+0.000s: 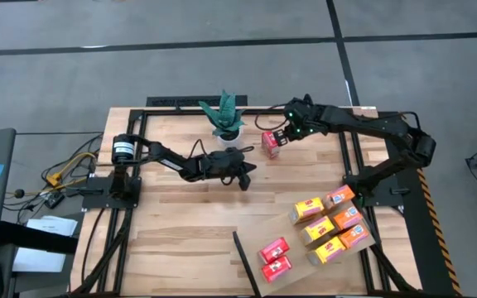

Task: Stack cereal on shelf
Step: Put the red cereal box on the shelf aligned with the other red cereal boxes

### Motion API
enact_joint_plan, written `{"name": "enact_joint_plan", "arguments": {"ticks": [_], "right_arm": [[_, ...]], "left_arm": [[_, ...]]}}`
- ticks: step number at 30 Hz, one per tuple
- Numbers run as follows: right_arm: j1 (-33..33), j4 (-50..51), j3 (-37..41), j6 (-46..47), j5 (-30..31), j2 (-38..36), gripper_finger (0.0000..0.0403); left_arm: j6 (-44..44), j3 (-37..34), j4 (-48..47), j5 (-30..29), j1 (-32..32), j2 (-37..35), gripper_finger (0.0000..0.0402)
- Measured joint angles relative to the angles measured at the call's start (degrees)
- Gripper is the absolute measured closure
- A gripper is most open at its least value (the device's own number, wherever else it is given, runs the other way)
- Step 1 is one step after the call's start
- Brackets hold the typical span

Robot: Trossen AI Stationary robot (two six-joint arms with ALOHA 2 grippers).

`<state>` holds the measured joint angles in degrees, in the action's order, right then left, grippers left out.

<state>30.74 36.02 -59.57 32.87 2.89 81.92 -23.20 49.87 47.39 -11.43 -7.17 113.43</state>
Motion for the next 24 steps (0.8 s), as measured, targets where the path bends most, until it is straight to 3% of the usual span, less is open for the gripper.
{"name": "enact_joint_plan", "arguments": {"ticks": [8, 24], "right_arm": [[-0.3, -4.8, 1.7, 1.4, -1.8, -0.1, 0.0398], [-0.8, -5.3, 2.2, 2.7, -2.5, -0.1, 0.0398]], "left_arm": [[1.0, 0.0, 0.2, -2.0, -1.9, 0.0, 0.0401], [1.1, 1.4, 3.5, -2.5, -2.6, 0.1, 0.0401]]}}
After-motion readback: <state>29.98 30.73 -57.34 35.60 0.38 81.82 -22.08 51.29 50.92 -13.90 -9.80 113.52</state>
